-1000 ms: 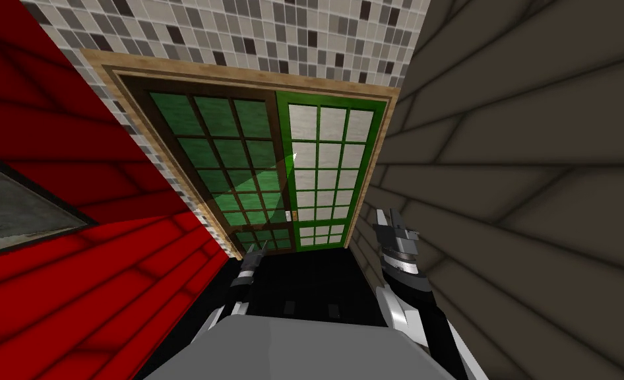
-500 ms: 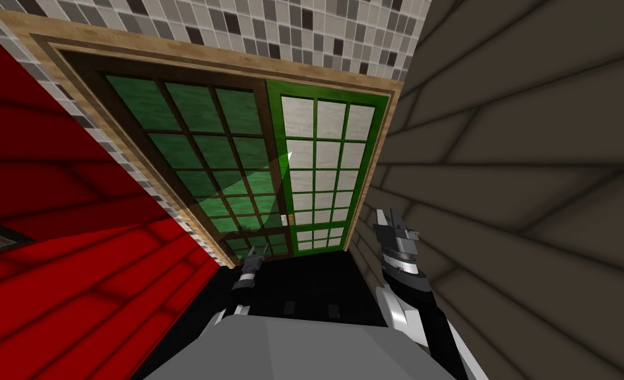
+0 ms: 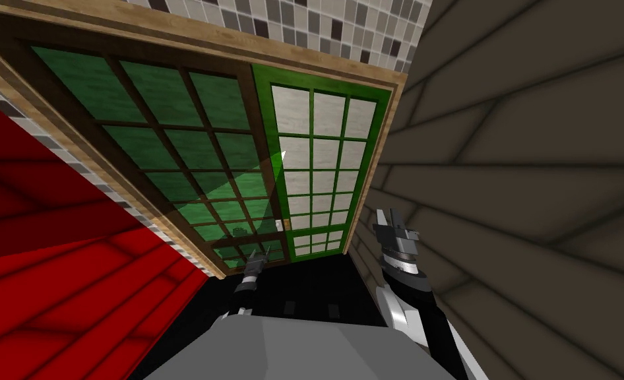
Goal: Pull the door open
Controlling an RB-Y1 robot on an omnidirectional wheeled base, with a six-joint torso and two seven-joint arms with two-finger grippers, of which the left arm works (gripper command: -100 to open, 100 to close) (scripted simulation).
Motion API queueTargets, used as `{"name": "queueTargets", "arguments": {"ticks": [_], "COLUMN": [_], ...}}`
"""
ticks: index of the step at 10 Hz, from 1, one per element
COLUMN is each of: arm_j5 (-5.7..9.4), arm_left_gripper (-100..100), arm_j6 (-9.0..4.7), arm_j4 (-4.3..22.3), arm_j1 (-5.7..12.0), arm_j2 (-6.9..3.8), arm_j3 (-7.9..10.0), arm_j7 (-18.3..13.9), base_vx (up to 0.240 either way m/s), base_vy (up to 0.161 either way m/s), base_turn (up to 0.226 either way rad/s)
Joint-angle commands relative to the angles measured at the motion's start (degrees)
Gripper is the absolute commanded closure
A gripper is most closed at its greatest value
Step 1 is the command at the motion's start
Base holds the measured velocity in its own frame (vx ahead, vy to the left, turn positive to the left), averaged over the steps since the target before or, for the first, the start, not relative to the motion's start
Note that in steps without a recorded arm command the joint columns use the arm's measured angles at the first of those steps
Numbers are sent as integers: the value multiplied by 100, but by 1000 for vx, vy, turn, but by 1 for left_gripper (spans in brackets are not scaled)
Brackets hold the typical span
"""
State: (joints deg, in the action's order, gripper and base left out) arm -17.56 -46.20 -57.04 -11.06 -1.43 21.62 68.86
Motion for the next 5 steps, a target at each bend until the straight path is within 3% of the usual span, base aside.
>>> {"name": "queueTargets", "arguments": {"ticks": [1,3,4,5], "arm_j5": [-50,-95,-86,-48], "arm_left_gripper": [-100,-100,-100,-100], "arm_j6": [-17,-54,-20,-8], "arm_j4": [113,265,168,240], "arm_j1": [44,113,65,-23], "arm_j2": [64,125,116,-2], "arm_j3": [38,81,58,162], "arm_j7": [189,371,298,345], "base_vx": [147,147,64,-84], "base_vy": [0,3,0,21], "base_turn": [-60,-50,-7,59]}}
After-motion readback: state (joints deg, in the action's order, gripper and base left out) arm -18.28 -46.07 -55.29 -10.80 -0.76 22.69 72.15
